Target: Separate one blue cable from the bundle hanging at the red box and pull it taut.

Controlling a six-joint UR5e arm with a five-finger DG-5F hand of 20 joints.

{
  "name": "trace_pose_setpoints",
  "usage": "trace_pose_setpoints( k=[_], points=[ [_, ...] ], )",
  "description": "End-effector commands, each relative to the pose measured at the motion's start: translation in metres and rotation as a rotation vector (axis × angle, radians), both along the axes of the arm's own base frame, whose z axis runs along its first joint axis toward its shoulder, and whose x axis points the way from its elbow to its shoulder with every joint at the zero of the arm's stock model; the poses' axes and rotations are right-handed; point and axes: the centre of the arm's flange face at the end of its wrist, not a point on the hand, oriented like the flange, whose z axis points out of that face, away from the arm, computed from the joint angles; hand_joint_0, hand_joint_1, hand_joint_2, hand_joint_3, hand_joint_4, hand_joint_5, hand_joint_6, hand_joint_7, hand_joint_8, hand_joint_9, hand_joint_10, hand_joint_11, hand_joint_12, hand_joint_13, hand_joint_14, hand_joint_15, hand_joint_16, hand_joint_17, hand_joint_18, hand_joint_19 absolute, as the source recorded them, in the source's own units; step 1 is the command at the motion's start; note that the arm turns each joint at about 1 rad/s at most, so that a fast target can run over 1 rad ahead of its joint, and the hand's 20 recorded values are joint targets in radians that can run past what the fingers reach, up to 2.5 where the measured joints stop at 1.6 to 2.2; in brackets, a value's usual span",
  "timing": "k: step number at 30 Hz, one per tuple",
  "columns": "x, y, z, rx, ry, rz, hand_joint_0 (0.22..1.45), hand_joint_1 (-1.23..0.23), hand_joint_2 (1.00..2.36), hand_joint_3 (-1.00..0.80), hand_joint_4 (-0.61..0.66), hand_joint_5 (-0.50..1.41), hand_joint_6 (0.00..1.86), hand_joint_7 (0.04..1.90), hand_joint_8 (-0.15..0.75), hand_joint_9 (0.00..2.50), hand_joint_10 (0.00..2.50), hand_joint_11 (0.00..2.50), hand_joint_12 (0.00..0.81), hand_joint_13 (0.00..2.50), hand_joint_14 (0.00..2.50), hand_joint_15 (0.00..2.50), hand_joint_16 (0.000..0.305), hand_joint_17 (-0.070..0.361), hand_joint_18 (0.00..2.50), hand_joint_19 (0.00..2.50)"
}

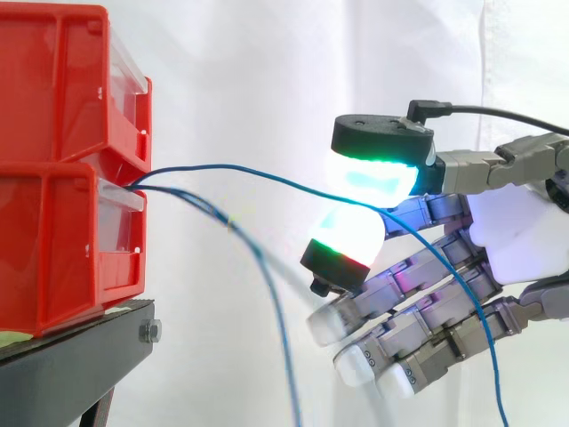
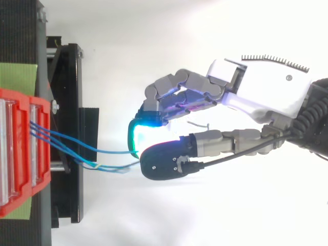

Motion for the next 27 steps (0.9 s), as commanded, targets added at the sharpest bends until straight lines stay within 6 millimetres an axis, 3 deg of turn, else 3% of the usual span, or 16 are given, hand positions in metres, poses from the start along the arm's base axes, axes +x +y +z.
trace_pose_setpoints(
  k=[1, 15, 21, 27],
  points=[
    [0.0001, 0.0001, -0.0008, 0.0, 0.001, 0.0, 0.62, -0.75, 1.02, -0.19, -0.13, -0.17, 0.93, 1.14, 0.172, 0.43, 0.01, 0.45, 0.32, 0.53, 0.01, 0.32, 0.047, 0.105, 0.47, 0.42],
    [0.0012, 0.0007, -0.0002, -0.002, -0.006, 0.004, 0.61, -0.77, 1.02, -0.11, -0.13, -0.15, 0.92, 1.17, 0.171, 0.46, 0.0, 0.13, 0.317, 0.49, 0.01, 0.19, 0.046, 0.104, 0.46, 0.41],
    [0.0036, 0.0023, 0.0011, 0.0, -0.026, 0.005, 0.58, -0.72, 1.02, -0.17, 0.04, -0.15, 0.92, 1.2, 0.246, 0.69, 0.01, 0.33, 0.335, 0.51, 0.01, 0.24, 0.049, 0.11, 0.46, 0.44],
    [0.0054, 0.0015, 0.0022, -0.004, -0.04, 0.003, 0.58, -0.7, 1.02, -0.17, 0.06, -0.15, 0.92, 1.22, 0.284, 0.87, 0.02, 0.59, 0.348, 0.6, 0.01, 0.34, 0.05, 0.113, 0.47, 0.44]
  ],
)
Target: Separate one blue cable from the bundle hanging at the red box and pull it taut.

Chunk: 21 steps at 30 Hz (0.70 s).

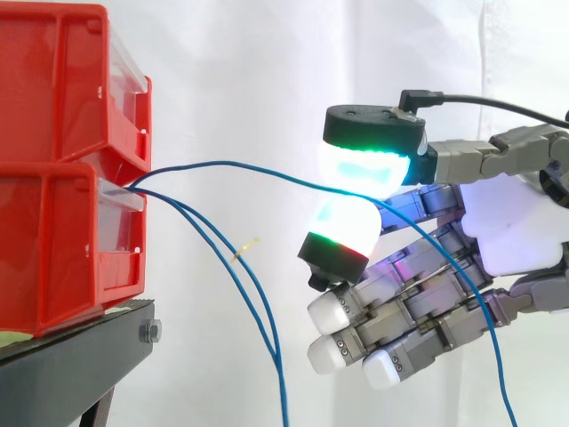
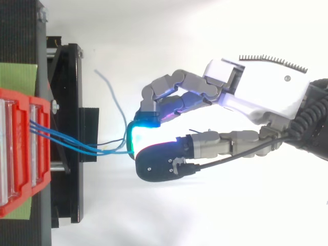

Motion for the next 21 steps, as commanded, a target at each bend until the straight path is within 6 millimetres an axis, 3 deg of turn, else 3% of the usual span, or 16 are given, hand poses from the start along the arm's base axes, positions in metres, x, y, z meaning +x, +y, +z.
trace_pose_setpoints(
  k=[1, 7, 13, 17, 21],
  points=[
    [0.001, 0.001, 0.001, -0.002, -0.009, 0.002, 0.58, -0.7, 1.02, -0.17, 0.06, -0.15, 0.92, 1.22, 0.282, 0.88, 0.02, 0.62, 0.347, 0.61, 0.01, 0.34, 0.051, 0.114, 0.48, 0.44],
    [0.007, 0.002, -0.004, 0.016, -0.044, 0.0, 0.59, -0.7, 1.02, -0.18, 0.05, -0.15, 0.93, 1.19, 0.279, 0.88, 0.02, 0.66, 0.347, 0.66, 0.02, 0.39, 0.051, 0.114, 0.5, 0.42],
    [0.01, 0.001, -0.012, 0.054, -0.056, -0.007, 0.6, -0.7, 1.02, -0.19, 0.05, -0.15, 0.93, 1.18, 0.275, 0.92, 0.03, 0.92, 0.347, 0.78, 0.02, 0.55, 0.049, 0.109, 0.53, 0.42],
    [0.01, 0.001, -0.013, 0.062, -0.054, 0.006, 0.61, -0.69, 1.02, -0.19, 0.04, -0.16, 0.93, 1.17, 0.275, 0.95, 0.02, 1.14, 0.362, 0.94, 0.03, 0.85, 0.047, 0.107, 0.54, 0.44],
    [0.003, 0.003, -0.033, 0.079, -0.037, 0.043, 0.61, -0.69, 1.02, -0.2, 0.04, -0.16, 0.93, 1.16, 0.273, 0.97, 0.02, 1.2, 0.359, 0.98, 0.03, 1.01, 0.047, 0.107, 0.55, 0.46]
  ],
)
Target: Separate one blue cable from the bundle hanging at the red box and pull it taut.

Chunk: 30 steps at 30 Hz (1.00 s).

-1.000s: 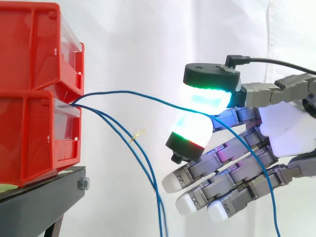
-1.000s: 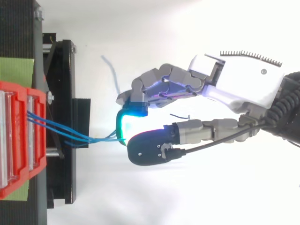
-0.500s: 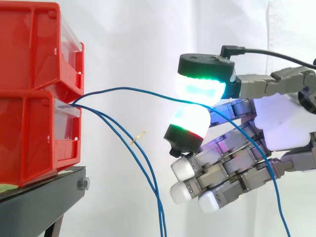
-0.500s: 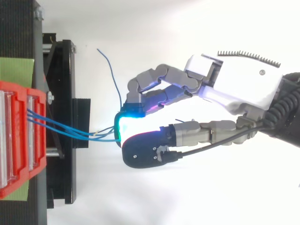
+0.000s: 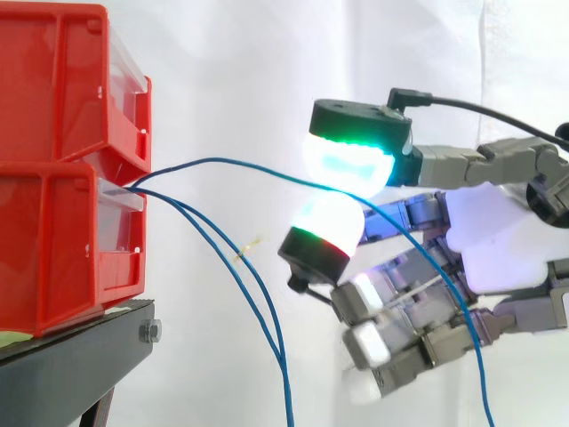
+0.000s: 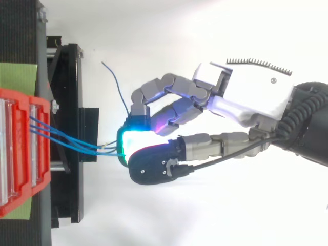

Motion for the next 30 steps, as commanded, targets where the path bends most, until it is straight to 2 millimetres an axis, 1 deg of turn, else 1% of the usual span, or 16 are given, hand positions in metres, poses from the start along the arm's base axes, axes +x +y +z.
trace_pose_setpoints(
  k=[1, 2, 7, 11, 16, 17, 18, 21, 22, 23, 26, 28, 29, 30],
  points=[
    [-0.0045, 0.0013, -0.015, 0.022, -0.001, 0.028, 0.61, -0.69, 1.02, -0.2, 0.04, -0.16, 0.93, 1.15, 0.267, 0.97, 0.02, 1.22, 0.358, 0.99, 0.03, 1.05, 0.048, 0.107, 0.55, 0.47],
    [-0.0043, 0.0015, -0.0176, 0.032, -0.015, 0.029, 0.61, -0.69, 1.02, -0.2, 0.04, -0.17, 0.93, 1.15, 0.266, 0.97, 0.02, 1.24, 0.354, 1.0, 0.03, 1.07, 0.048, 0.108, 0.56, 0.48],
    [-0.0027, 0.0019, -0.0173, 0.04, -0.033, 0.029, 0.62, -0.69, 1.02, -0.22, 0.04, -0.17, 0.93, 1.14, 0.265, 0.99, 0.02, 1.32, 0.342, 1.1, 0.02, 1.28, 0.048, 0.107, 0.67, 0.63],
    [-0.0018, 0.0034, -0.0179, 0.04, -0.039, 0.032, 0.62, -0.69, 1.02, -0.23, 0.04, -0.17, 0.93, 1.12, 0.266, 0.99, 0.02, 1.33, 0.338, 1.15, 0.01, 1.41, 0.048, 0.107, 0.73, 0.7],
    [-0.0021, 0.0023, -0.017, 0.041, -0.038, 0.032, 0.63, -0.68, 1.02, -0.24, 0.05, -0.17, 0.93, 1.11, 0.27, 0.99, 0.02, 1.34, 0.307, 1.26, 0.0, 1.63, 0.045, 0.102, 0.84, 0.91],
    [-0.0021, 0.0023, -0.017, 0.041, -0.038, 0.032, 0.63, -0.68, 1.02, -0.24, 0.05, -0.17, 0.93, 1.11, 0.279, 1.0, 0.01, 1.35, 0.296, 1.27, 0.09, 1.61, 0.044, 0.1, 0.89, 0.94],
    [-0.0021, 0.0025, -0.017, 0.042, -0.038, 0.033, 0.63, -0.68, 1.02, -0.24, 0.05, -0.17, 0.93, 1.11, 0.277, 1.0, 0.01, 1.36, 0.284, 1.28, 0.29, 1.55, 0.043, 0.096, 0.91, 0.99],
    [-0.0015, 0.0026, -0.0166, 0.042, -0.043, 0.034, 0.63, -0.68, 1.02, -0.25, 0.06, -0.17, 0.93, 1.09, 0.275, 1.0, 0.01, 1.42, 0.29, 1.24, 0.63, 1.48, 0.042, 0.094, 0.97, 1.05],
    [-0.0015, 0.0026, -0.0166, 0.042, -0.043, 0.034, 0.63, -0.68, 1.02, -0.25, 0.06, -0.17, 0.93, 1.1, 0.274, 1.0, 0.01, 1.42, 0.288, 1.24, 0.64, 1.48, 0.042, 0.094, 0.97, 1.05],
    [-0.0007, 0.0029, -0.016, 0.042, -0.05, 0.034, 0.63, -0.68, 1.02, -0.25, 0.06, -0.17, 0.93, 1.1, 0.271, 1.0, 0.01, 1.45, 0.295, 1.23, 0.7, 1.46, 0.042, 0.095, 0.97, 1.05],
    [-0.0004, 0.0028, -0.0158, 0.037, -0.052, 0.033, 0.64, -0.68, 1.02, -0.27, 0.06, -0.18, 0.93, 1.09, 0.268, 1.0, 0.01, 1.5, 0.293, 1.21, 0.72, 1.47, 0.043, 0.097, 0.94, 1.04],
    [-0.0003, 0.003, -0.0158, 0.034, -0.051, 0.035, 0.64, -0.67, 1.02, -0.29, 0.07, -0.18, 0.93, 1.08, 0.257, 1.03, 0.0, 1.62, 0.296, 1.21, 0.72, 1.47, 0.044, 0.098, 0.94, 1.04],
    [-0.0002, 0.0028, -0.0156, 0.034, -0.052, 0.034, 0.64, -0.67, 1.02, -0.3, 0.06, -0.18, 0.93, 1.09, 0.248, 1.0, 0.33, 1.59, 0.296, 1.21, 0.73, 1.46, 0.044, 0.1, 0.94, 1.02],
    [-0.0001, 0.004, -0.0155, 0.035, -0.054, 0.035, 0.64, -0.66, 1.02, -0.31, 0.06, -0.19, 0.93, 1.08, 0.241, 0.94, 0.84, 1.51, 0.298, 1.21, 0.76, 1.46, 0.044, 0.1, 0.93, 1.02]
  ],
)
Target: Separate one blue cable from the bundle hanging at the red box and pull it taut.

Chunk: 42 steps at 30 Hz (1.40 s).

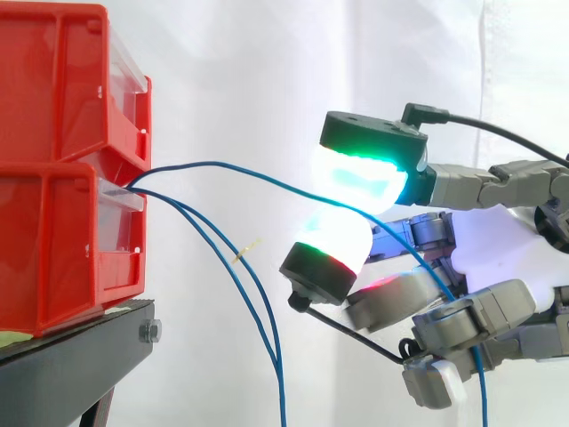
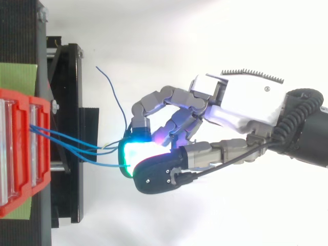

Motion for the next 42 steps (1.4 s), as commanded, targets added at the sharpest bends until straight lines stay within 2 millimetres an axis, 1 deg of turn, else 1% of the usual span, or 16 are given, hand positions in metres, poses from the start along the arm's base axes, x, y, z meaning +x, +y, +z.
trace_pose_setpoints(
  k=[1, 2, 3, 4, 7, 9, 15, 17, 20, 21, 27, 30, 31, 35, 38, 42],
  points=[
    [0.0003, 0.0009, 0.0004, -0.003, -0.003, 0.0, 0.64, -0.66, 1.02, -0.32, 0.05, -0.19, 0.93, 1.07, 0.238, 0.9, 1.22, 1.41, 0.299, 1.2, 0.77, 1.46, 0.045, 0.1, 0.93, 1.01],
    [0.0006, 0.002, 0.0006, -0.006, -0.005, 0.0, 0.64, -0.66, 1.02, -0.32, 0.05, -0.19, 0.93, 1.07, 0.242, 0.88, 1.32, 1.39, 0.299, 1.2, 0.8, 1.46, 0.045, 0.101, 0.93, 1.01],
    [0.0007, 0.0031, 0.0007, -0.007, -0.006, 0.002, 0.64, -0.66, 1.02, -0.32, 0.05, -0.19, 0.94, 1.07, 0.247, 0.84, 1.62, 1.32, 0.3, 1.19, 0.82, 1.47, 0.045, 0.101, 0.93, 1.0],
    [0.0007, 0.0031, 0.0007, -0.008, -0.006, 0.002, 0.64, -0.66, 1.02, -0.32, 0.05, -0.19, 0.94, 1.06, 0.251, 0.82, 1.71, 1.3, 0.3, 1.19, 0.83, 1.47, 0.045, 0.101, 0.92, 1.0],
    [0.0012, 0.0033, 0.0011, -0.014, -0.008, 0.003, 0.64, -0.66, 1.02, -0.33, 0.05, -0.19, 0.94, 1.05, 0.252, 0.8, 1.79, 1.29, 0.3, 1.18, 0.87, 1.45, 0.045, 0.102, 0.91, 0.99],
    [0.0013, 0.0033, 0.0012, -0.018, -0.009, 0.003, 0.64, -0.65, 1.01, -0.33, 0.06, -0.19, 0.94, 1.04, 0.244, 0.79, 1.8, 1.27, 0.305, 1.16, 0.9, 1.44, 0.046, 0.102, 0.9, 0.98],
    [0.0014, 0.0043, 0.0013, -0.023, -0.009, 0.003, 0.62, -0.63, 1.01, -0.4, 0.07, -0.19, 0.93, 1.02, 0.25, 0.79, 1.71, 1.29, 0.299, 1.15, 0.84, 1.45, 0.046, 0.104, 0.87, 0.95],
    [0.0018, 0.0044, 0.0016, -0.025, -0.012, 0.004, 0.6, -0.59, 1.0, -0.5, 0.08, -0.19, 0.93, 1.0, 0.25, 0.79, 1.71, 1.29, 0.302, 1.15, 0.84, 1.45, 0.047, 0.105, 0.86, 0.95],
    [0.0019, 0.0045, 0.0017, -0.024, -0.013, 0.004, 0.57, -0.56, 1.0, -0.5, 0.1, -0.19, 0.92, 1.02, 0.253, 0.79, 1.72, 1.27, 0.304, 1.15, 0.85, 1.43, 0.047, 0.106, 0.87, 0.95],
    [0.0019, 0.0045, 0.0017, -0.024, -0.013, 0.004, 0.56, -0.55, 1.0, -0.5, 0.1, -0.19, 0.92, 1.01, 0.264, 0.8, 1.73, 1.26, 0.318, 1.15, 0.86, 1.42, 0.048, 0.108, 0.87, 0.95],
    [0.0018, 0.004, 0.0017, -0.028, -0.012, -0.001, 0.53, -0.53, 1.0, -0.5, 0.12, -0.19, 0.92, 1.0, 0.275, 0.8, 1.78, 1.22, 0.322, 1.15, 0.91, 1.38, 0.05, 0.113, 0.89, 0.95],
    [0.0019, 0.0043, 0.0017, -0.029, -0.012, 0.003, 0.53, -0.54, 1.0, -0.5, 0.12, -0.19, 0.92, 1.0, 0.269, 0.8, 1.79, 1.21, 0.324, 1.16, 0.91, 1.38, 0.05, 0.112, 0.89, 0.95],
    [0.0019, 0.0043, 0.0017, -0.03, -0.012, 0.003, 0.54, -0.56, 1.0, -0.5, 0.12, -0.19, 0.92, 1.01, 0.27, 0.8, 1.76, 1.25, 0.309, 1.15, 0.88, 1.4, 0.049, 0.11, 0.88, 0.95],
    [0.0019, 0.0043, 0.0017, -0.03, -0.012, 0.003, 0.6, -0.58, 1.0, -0.5, 0.11, -0.19, 0.92, 1.03, 0.253, 0.81, 1.69, 1.3, 0.3, 1.16, 0.82, 1.44, 0.046, 0.104, 0.86, 0.96],
    [0.0019, 0.0043, 0.0017, -0.03, -0.012, 0.003, 0.59, -0.58, 1.0, -0.5, 0.11, -0.19, 0.92, 1.04, 0.255, 0.81, 1.68, 1.3, 0.306, 1.16, 0.83, 1.45, 0.047, 0.105, 0.86, 0.96],
    [0.002, 0.0009, 0.0017, -0.032, -0.011, -0.002, 0.54, -0.52, 1.0, -0.5, 0.12, -0.19, 0.92, 1.02, 0.268, 0.81, 1.7, 1.29, 0.321, 1.16, 0.88, 1.41, 0.049, 0.109, 0.88, 0.96]
  ],
)
